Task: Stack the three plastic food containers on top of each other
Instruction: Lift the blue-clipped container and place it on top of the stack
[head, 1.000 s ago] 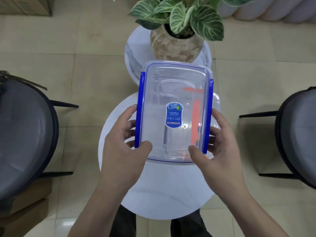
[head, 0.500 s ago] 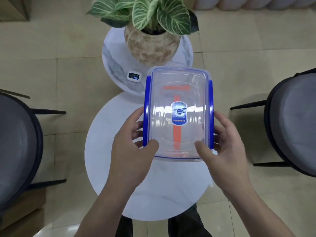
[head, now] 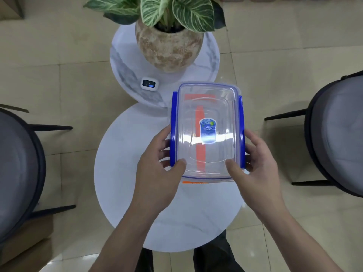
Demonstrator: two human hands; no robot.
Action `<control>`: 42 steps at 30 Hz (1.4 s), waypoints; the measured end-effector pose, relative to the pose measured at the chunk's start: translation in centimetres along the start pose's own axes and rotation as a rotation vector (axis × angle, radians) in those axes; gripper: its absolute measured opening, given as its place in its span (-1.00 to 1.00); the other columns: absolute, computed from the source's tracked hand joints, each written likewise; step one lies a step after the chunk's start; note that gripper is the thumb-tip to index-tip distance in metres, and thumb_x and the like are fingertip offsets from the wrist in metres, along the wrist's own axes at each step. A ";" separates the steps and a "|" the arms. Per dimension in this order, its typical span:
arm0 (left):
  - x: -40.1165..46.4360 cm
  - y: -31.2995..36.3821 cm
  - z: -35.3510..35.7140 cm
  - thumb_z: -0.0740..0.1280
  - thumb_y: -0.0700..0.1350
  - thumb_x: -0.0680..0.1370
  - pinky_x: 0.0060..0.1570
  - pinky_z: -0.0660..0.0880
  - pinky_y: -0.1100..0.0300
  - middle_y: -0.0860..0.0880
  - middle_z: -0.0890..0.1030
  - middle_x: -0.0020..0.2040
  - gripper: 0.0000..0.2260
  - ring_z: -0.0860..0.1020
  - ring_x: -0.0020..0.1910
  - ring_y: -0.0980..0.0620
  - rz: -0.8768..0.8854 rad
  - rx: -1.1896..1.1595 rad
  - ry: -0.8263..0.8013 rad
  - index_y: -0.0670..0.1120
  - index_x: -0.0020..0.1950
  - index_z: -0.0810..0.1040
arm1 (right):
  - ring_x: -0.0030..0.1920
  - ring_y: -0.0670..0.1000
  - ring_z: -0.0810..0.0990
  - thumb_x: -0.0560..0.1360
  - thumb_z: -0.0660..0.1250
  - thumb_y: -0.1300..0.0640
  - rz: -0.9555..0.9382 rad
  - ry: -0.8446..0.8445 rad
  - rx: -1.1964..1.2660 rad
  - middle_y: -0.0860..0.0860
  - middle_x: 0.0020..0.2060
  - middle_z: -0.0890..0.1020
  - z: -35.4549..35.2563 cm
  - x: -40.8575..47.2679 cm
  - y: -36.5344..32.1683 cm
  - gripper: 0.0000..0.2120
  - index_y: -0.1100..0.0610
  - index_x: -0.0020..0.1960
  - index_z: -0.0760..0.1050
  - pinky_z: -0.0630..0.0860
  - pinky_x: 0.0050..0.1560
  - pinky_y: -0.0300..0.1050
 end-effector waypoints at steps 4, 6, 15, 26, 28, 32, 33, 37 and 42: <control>0.3 -0.3 0.0 0.45 -0.31 0.46 0.05 0.64 0.19 0.12 0.61 0.19 -0.37 0.59 0.17 0.05 0.001 -0.022 -0.011 0.21 0.39 0.42 | 0.06 -0.06 0.65 0.45 0.43 0.35 -0.013 0.006 -0.012 -0.09 0.17 0.65 0.0 0.4 0.3 -0.33 -0.10 0.44 0.36 0.65 -0.05 -0.17; 0.5 -0.4 -0.1 0.46 -0.29 0.46 0.03 0.64 0.19 0.12 0.60 0.18 -0.38 0.59 0.17 0.06 0.004 -0.024 -0.018 0.21 0.39 0.42 | 0.08 -0.06 0.65 0.45 0.43 0.35 -0.018 0.006 -0.009 -0.09 0.18 0.64 0.0 0.5 0.4 -0.33 -0.06 0.47 0.36 0.66 -0.02 -0.12; 0.1 -0.7 -0.2 0.47 -0.28 0.46 0.03 0.64 0.19 0.16 0.59 0.18 -0.39 0.59 0.16 0.07 0.006 -0.029 -0.026 0.26 0.33 0.40 | 0.14 -0.05 0.63 0.45 0.43 0.34 -0.040 -0.004 -0.029 -0.06 0.26 0.60 -0.2 0.6 0.7 -0.34 -0.01 0.48 0.38 0.64 0.01 -0.20; -0.2 -1.3 0.3 0.44 -0.19 0.51 0.00 0.65 0.17 0.12 0.56 0.26 -0.40 0.56 0.24 0.00 0.012 -0.036 -0.041 0.17 0.48 0.35 | 0.20 -0.01 0.62 0.49 0.42 0.29 -0.034 -0.004 0.001 -0.05 0.28 0.58 0.3 0.3 1.1 -0.37 -0.01 0.50 0.35 0.65 0.08 0.10; -0.2 -1.3 0.2 0.45 -0.18 0.51 0.00 0.65 0.19 0.12 0.56 0.26 -0.41 0.56 0.23 0.01 0.017 -0.030 -0.045 0.17 0.47 0.36 | 0.19 -0.02 0.62 0.49 0.41 0.30 -0.037 0.004 0.005 -0.06 0.27 0.59 0.3 0.3 1.1 -0.37 -0.01 0.50 0.34 0.66 0.08 0.09; -0.1 -1.2 0.2 0.45 -0.14 0.50 -0.05 0.64 0.27 0.15 0.54 0.25 -0.41 0.56 0.21 0.07 0.027 -0.018 -0.048 0.18 0.47 0.35 | 0.20 -0.02 0.61 0.50 0.41 0.30 -0.047 0.007 0.015 -0.06 0.27 0.58 0.3 0.2 1.1 -0.36 -0.02 0.51 0.33 0.67 0.05 0.02; -0.1 -1.2 0.2 0.45 -0.14 0.50 -0.05 0.64 0.27 0.15 0.54 0.25 -0.40 0.56 0.21 0.07 0.032 -0.016 -0.045 0.19 0.47 0.34 | 0.21 -0.02 0.61 0.50 0.40 0.30 -0.048 0.006 0.018 -0.07 0.27 0.58 0.4 0.1 1.1 -0.36 -0.02 0.51 0.33 0.67 0.05 0.01; -0.1 -1.3 0.1 0.45 -0.17 0.50 -0.06 0.63 0.30 0.18 0.56 0.22 -0.39 0.57 0.19 0.11 0.044 -0.024 -0.035 0.19 0.47 0.35 | 0.24 0.00 0.60 0.51 0.40 0.29 -0.047 0.009 0.037 -0.07 0.29 0.57 0.3 0.1 1.3 -0.36 -0.04 0.51 0.33 0.67 0.06 0.04; 0.0 -1.4 -0.1 0.47 -0.19 0.49 -0.07 0.63 0.33 0.17 0.57 0.21 -0.38 0.58 0.16 0.13 0.065 0.004 -0.034 0.19 0.47 0.35 | 0.26 0.02 0.58 0.52 0.40 0.26 -0.043 0.013 0.052 -0.07 0.30 0.56 0.4 0.0 1.5 -0.38 -0.03 0.51 0.33 0.66 0.07 0.12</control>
Point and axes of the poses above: each hand's wrist, its own x-axis towards the middle knuckle, its own z-axis out of the palm, y = z × x, the point moved 4 cm from there along x, towards the middle knuckle
